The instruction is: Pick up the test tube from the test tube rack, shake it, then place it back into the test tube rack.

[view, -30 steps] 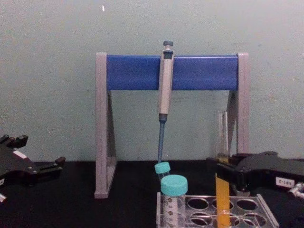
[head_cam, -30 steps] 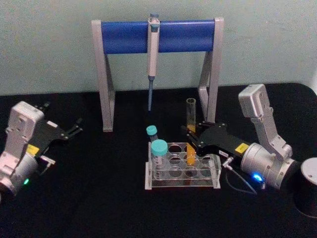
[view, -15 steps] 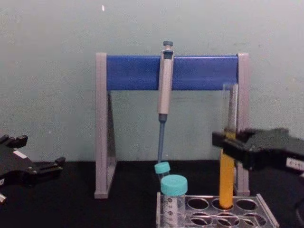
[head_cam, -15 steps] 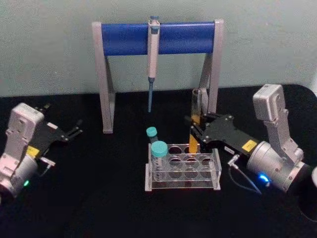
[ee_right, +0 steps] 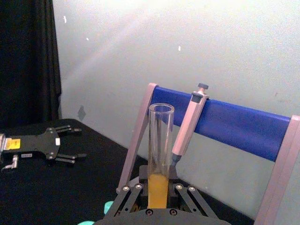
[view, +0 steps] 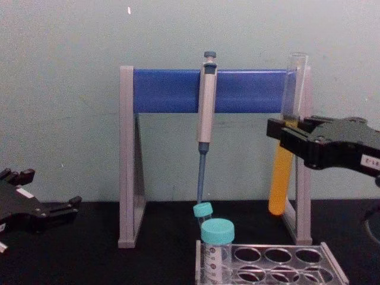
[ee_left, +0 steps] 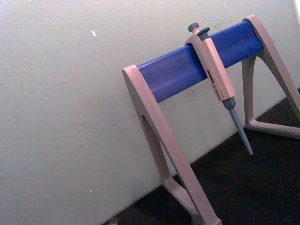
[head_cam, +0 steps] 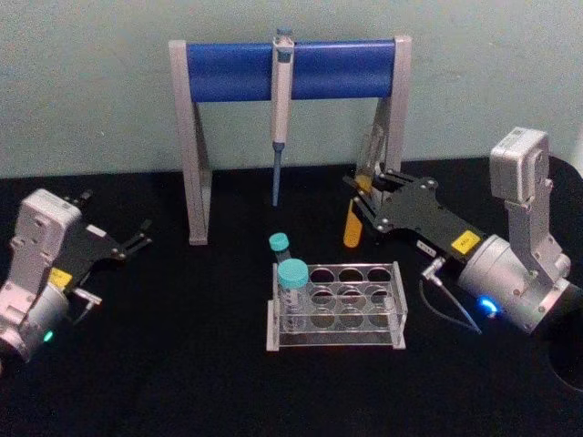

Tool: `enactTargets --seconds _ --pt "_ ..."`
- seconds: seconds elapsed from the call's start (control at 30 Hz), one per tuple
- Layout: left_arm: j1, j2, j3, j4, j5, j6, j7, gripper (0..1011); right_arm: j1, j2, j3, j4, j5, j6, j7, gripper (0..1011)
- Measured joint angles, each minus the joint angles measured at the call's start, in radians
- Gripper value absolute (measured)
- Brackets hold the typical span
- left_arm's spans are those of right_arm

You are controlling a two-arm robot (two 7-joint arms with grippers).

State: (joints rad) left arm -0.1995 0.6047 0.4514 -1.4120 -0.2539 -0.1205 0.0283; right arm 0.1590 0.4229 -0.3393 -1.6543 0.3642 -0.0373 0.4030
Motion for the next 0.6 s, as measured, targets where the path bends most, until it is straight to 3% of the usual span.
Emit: enactTargets --seconds 0.6 --pt "0.000 0.000 0.000 0.000 0.000 0.000 0.000 1001 0.021 -0.017 -0.003 0.029 -0.013 -0.004 0.004 223"
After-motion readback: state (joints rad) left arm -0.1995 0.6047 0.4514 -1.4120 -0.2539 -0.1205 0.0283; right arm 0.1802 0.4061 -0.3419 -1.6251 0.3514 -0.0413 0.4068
